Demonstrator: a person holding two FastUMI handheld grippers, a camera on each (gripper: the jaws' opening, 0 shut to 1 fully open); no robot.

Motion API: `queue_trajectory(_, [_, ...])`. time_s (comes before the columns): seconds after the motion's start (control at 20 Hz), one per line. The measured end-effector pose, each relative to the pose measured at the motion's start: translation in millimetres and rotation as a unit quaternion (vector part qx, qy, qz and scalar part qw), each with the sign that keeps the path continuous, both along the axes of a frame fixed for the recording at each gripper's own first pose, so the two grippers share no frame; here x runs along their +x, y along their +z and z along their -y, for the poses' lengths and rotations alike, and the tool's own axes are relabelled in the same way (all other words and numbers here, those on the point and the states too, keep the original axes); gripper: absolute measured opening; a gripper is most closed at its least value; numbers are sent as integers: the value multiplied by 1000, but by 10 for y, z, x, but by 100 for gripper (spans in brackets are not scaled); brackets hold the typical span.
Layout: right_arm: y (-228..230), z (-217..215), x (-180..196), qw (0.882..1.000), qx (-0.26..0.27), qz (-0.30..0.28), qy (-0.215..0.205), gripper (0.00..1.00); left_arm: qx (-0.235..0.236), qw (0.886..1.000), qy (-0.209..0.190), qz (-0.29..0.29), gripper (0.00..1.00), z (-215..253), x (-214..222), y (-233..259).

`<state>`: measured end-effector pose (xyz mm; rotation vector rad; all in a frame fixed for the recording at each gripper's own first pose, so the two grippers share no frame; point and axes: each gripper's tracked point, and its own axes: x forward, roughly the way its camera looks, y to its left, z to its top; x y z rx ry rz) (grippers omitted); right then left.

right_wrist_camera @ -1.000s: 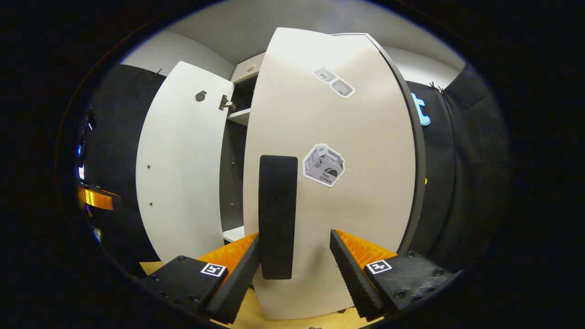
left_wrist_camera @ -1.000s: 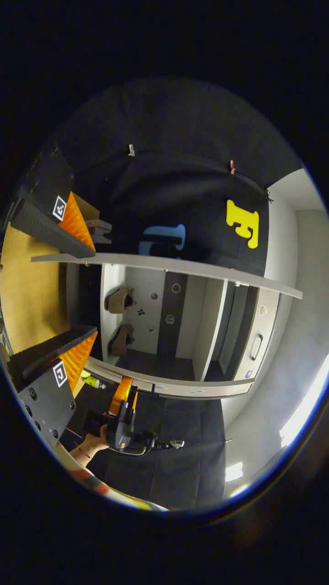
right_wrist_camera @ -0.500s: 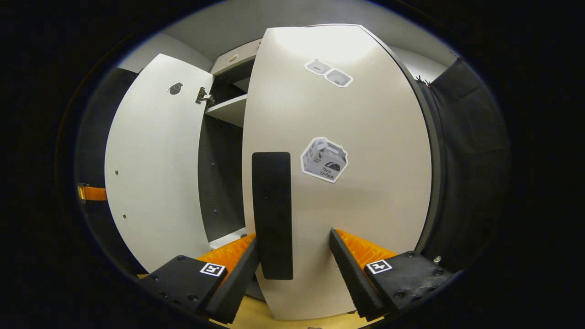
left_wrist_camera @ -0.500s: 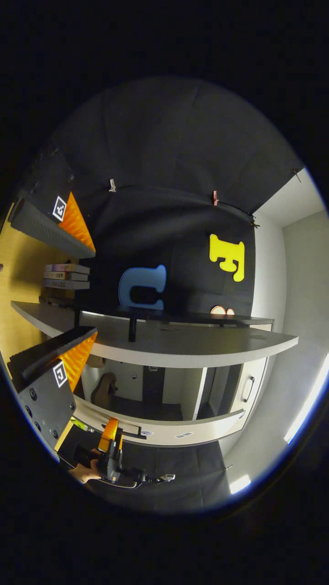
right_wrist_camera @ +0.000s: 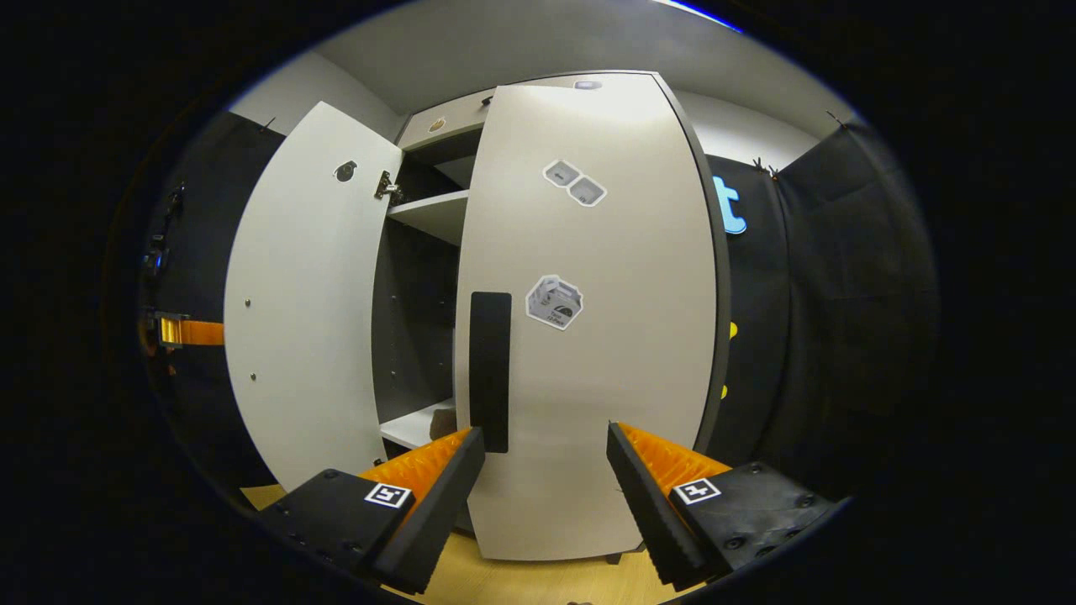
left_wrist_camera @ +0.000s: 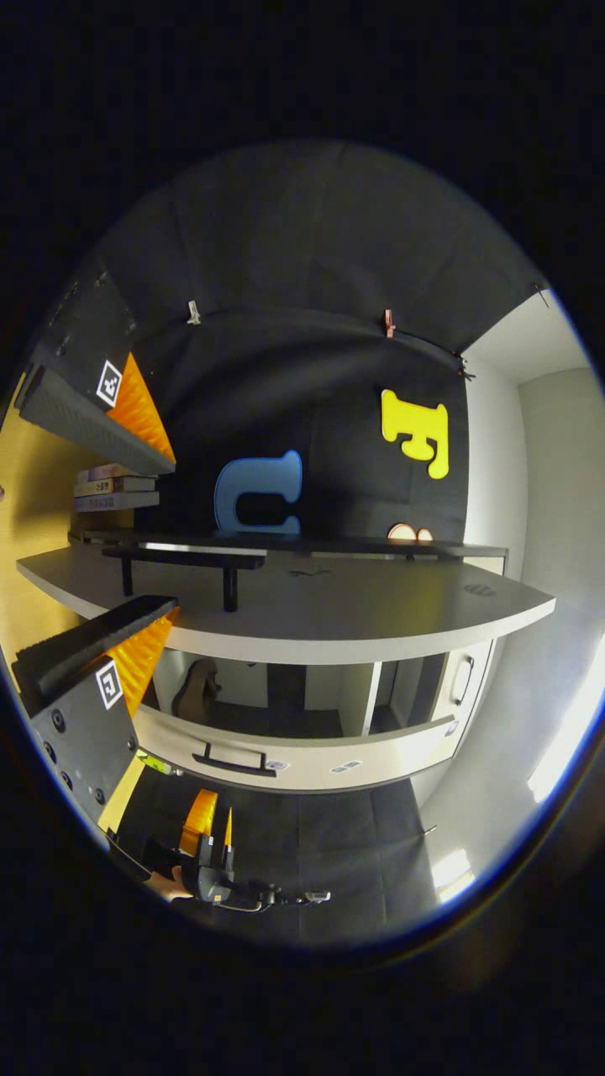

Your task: Grab one shoe with the right hand and put it into the shoe cabinet, grab the other shoe with the left hand and put it into the shoe cabinet; then close the right door with the right hand and the left door with the left hand.

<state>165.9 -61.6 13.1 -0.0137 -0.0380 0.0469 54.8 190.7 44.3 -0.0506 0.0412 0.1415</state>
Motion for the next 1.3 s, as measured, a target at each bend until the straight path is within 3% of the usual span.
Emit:
queue_trajectory(0.2, [19,91,-29,1000,3,-1,-4,97,-4,998,-61,5,93,430,216,10])
queue_trajectory(0.4, [2,245,-30,1000,0,-3,-6,97,19,999,-50,4,94,562,491,13])
queue_trajectory(0.6, [11,411,19,1000,14,-3,-5,97,-9,997,-76,15,89,815,720,6])
queue_trajectory(0.65, [25,444,38,1000,16,-3,-5,97,-13,997,-81,16,93,868,791,11])
queue_trajectory(0.9, [37,565,75,1000,14,-3,1,97,-21,994,-104,25,94,1176,1186,63])
queue_trajectory(1.3, [74,509,-71,1000,16,4,7,97,2,995,-100,18,93,1348,884,117])
